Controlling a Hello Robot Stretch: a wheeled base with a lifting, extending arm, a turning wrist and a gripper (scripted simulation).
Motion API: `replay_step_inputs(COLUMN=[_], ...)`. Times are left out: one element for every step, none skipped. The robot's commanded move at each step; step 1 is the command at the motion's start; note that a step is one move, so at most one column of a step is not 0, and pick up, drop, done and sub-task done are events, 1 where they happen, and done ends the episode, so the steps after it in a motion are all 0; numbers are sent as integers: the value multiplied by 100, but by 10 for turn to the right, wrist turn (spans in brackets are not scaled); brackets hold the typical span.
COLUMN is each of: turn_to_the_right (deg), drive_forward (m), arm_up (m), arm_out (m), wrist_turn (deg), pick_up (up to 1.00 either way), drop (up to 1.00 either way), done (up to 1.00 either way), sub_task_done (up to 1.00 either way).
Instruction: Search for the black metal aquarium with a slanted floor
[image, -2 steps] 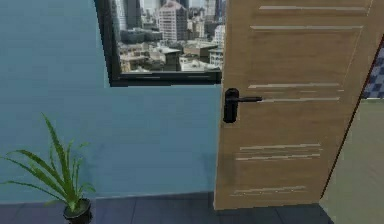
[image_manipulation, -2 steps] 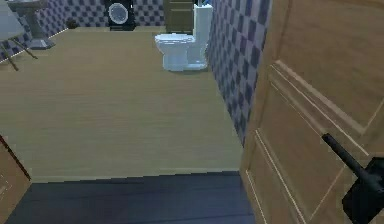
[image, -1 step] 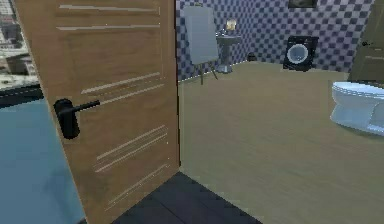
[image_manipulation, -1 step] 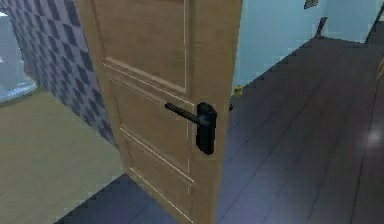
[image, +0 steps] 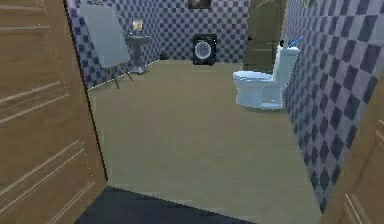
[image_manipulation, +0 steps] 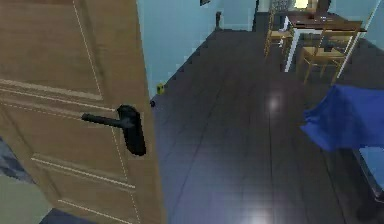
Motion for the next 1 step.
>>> replay_step_inputs(turn_to_the_right=[0], drive_forward=[100], arm_up=[0], arm_out=[0], wrist_turn=[0], pick_up=[0], drop=[0], done=[0], sub_task_done=[0])
